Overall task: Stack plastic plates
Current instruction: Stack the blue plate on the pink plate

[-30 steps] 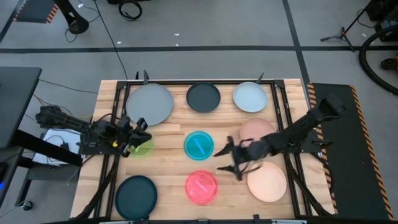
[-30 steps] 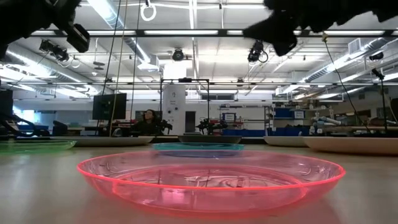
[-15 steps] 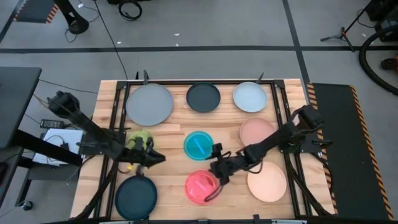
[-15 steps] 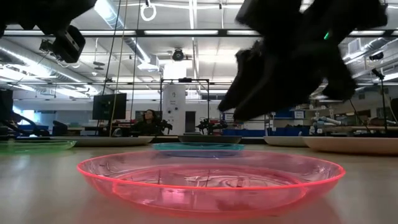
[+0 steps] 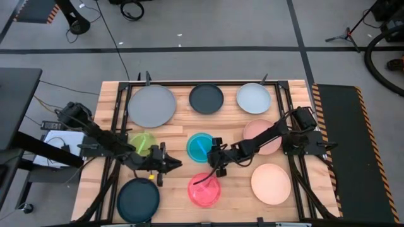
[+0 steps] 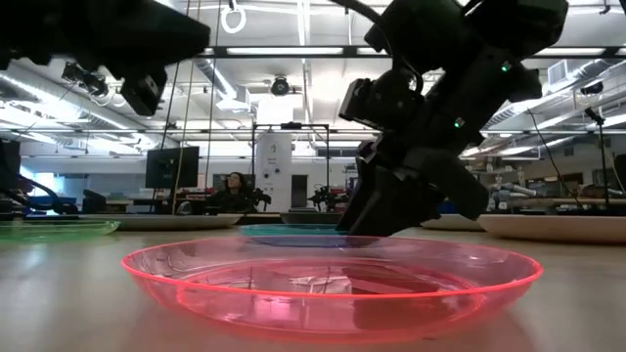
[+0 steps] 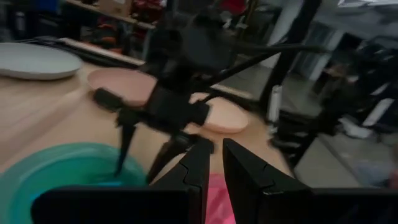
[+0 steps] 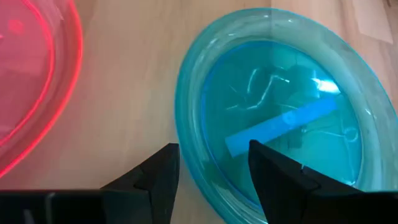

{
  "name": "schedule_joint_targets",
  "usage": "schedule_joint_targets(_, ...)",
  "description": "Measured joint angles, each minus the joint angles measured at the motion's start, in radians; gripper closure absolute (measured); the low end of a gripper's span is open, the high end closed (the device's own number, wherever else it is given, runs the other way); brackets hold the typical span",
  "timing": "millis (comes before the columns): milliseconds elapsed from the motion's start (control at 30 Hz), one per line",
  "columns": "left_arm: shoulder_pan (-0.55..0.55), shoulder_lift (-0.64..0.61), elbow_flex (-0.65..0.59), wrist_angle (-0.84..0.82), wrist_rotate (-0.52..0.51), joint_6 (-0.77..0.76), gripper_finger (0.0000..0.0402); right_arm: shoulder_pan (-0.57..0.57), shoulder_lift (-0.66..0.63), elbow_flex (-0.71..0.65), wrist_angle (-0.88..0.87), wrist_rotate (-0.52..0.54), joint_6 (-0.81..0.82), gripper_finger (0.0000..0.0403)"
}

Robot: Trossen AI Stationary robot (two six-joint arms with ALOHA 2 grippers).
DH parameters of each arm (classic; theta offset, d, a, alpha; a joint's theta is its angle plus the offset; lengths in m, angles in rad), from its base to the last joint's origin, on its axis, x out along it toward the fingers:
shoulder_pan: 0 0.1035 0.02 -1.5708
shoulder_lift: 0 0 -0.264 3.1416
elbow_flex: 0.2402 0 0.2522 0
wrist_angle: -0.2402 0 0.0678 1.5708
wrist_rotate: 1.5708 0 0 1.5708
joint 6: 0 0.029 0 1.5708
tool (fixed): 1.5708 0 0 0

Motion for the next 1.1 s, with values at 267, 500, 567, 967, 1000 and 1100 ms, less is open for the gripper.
schedule_joint_targets(267,0.061,0.0,0.0,-0.014,0.001,-0.077,0.0349,-0.043,-0.001,0.0,0.003,-0.129,-0.004,0.0263)
schedule_joint_targets(500,0.068,0.0,0.0,-0.013,0.001,-0.076,0.0349,-0.05,-0.001,0.0,0.002,-0.133,-0.042,0.0336)
schedule_joint_targets(567,0.068,0.0,0.0,-0.007,0.001,-0.07,0.0349,-0.05,-0.001,0.0,0.004,-0.141,-0.04,0.0364)
schedule_joint_targets(967,0.027,-0.009,0.001,0.083,0.003,0.037,0.0349,0.047,-0.139,0.033,-0.019,-0.057,-0.127,0.0397)
schedule_joint_targets(1000,0.024,-0.009,0.001,0.079,0.003,0.038,0.0349,0.064,-0.166,0.042,-0.02,-0.075,-0.154,0.0398)
schedule_joint_targets(1100,0.019,-0.009,0.001,0.034,0.013,0.027,0.0349,0.118,-0.23,0.071,-0.018,-0.193,-0.262,0.0398)
